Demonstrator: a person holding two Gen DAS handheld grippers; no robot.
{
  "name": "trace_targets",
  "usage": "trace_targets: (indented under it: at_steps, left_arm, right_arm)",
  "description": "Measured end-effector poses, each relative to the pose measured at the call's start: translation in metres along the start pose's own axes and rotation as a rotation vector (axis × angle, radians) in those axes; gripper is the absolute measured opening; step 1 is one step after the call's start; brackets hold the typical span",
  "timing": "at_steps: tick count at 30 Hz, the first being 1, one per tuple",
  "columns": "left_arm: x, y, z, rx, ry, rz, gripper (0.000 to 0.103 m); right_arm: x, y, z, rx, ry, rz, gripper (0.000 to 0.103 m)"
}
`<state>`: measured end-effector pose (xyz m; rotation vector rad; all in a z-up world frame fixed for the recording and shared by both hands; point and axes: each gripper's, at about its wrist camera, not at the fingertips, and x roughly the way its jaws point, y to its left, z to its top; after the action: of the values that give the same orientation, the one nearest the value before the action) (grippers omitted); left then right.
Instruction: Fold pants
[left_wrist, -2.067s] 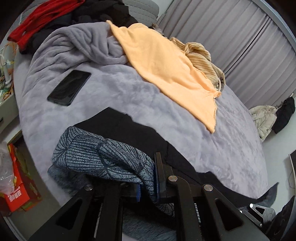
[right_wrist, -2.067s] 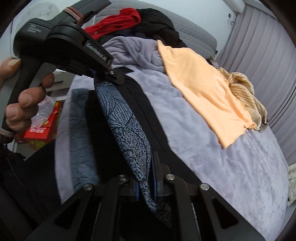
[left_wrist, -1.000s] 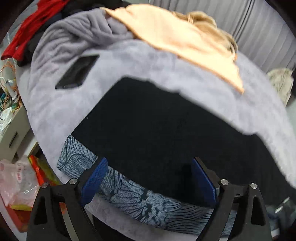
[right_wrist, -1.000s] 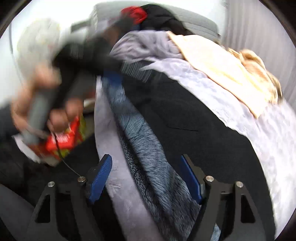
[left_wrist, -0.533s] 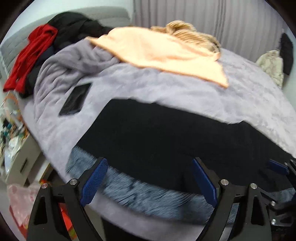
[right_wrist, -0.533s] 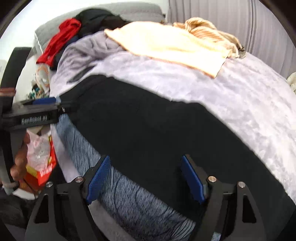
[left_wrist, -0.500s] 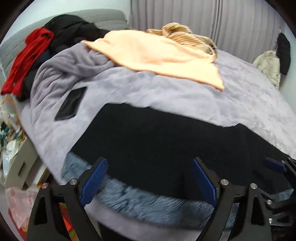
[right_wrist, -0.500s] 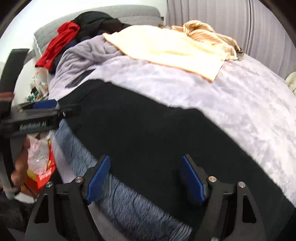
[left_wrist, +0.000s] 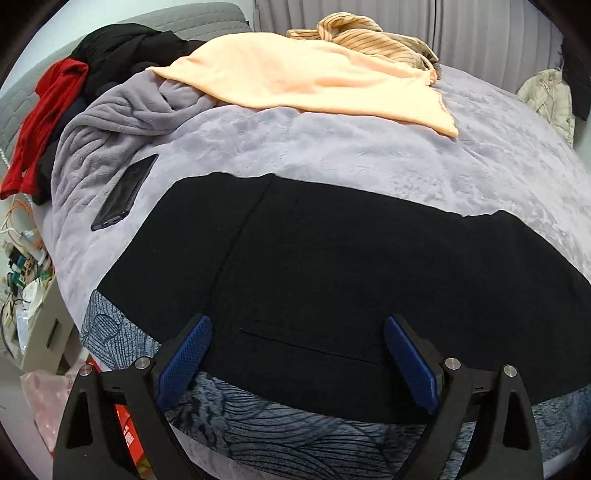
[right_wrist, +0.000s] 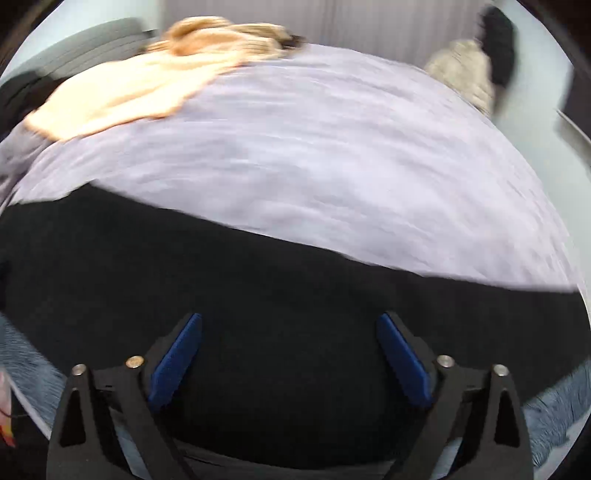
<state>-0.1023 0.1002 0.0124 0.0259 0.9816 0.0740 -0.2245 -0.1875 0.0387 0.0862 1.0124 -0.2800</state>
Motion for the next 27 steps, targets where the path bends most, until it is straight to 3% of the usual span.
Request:
trace_targets:
  at_steps: [4,8,10,12,14,16,17,20,23,27]
  left_arm:
    - [-0.016,-0.03,-0.002,0.061,-0.014,-0.091,0.095]
    - [-0.023,-0.063,-0.012,0.14,-0.014,-0.152,0.095]
    - [-0.013,-0.074,-0.018,0.17,0.018,-0.141,0.095]
    - [-0.013,-0.077,-0.021,0.174,-0.016,-0.113,0.102]
    - [-0.012,-0.078,-0.02,0.173,-0.013,-0.109,0.102]
    - [-0.01,-0.079,-0.017,0.174,-0.008,-0.108,0.102]
    - [-0.01,-0.08,-0.016,0.178,-0.005,-0.105,0.102]
    - [-0.008,-0.08,-0.014,0.167,0.005,-0.101,0.102]
    - [-0.008,-0.078,-0.015,0.158,0.008,-0.098,0.102]
    - [-0.008,-0.081,-0.019,0.158,-0.006,-0.075,0.102]
  right_arm:
    - [-0.023,-0.021,-0.011,0.092,-0.008,-0.033,0.103]
    - [-0.066,-0.031,-0.04,0.157,-0.081,0.03,0.103]
    - [-0.082,-0.059,-0.053,0.191,-0.104,0.007,0.103]
    - [-0.096,-0.104,-0.074,0.304,-0.13,-0.047,0.102]
    - [-0.097,-0.147,-0.092,0.45,-0.127,-0.012,0.099]
    - [-0.099,-0.18,-0.107,0.57,-0.154,0.012,0.087]
    - [-0.1,-0.19,-0.109,0.595,-0.164,0.014,0.087]
    - [-0.093,-0.214,-0.11,0.643,-0.168,0.003,0.086]
    - [-0.089,-0.223,-0.107,0.681,-0.174,0.045,0.085]
    - [-0.082,-0.23,-0.08,0.566,-0.257,0.016,0.077]
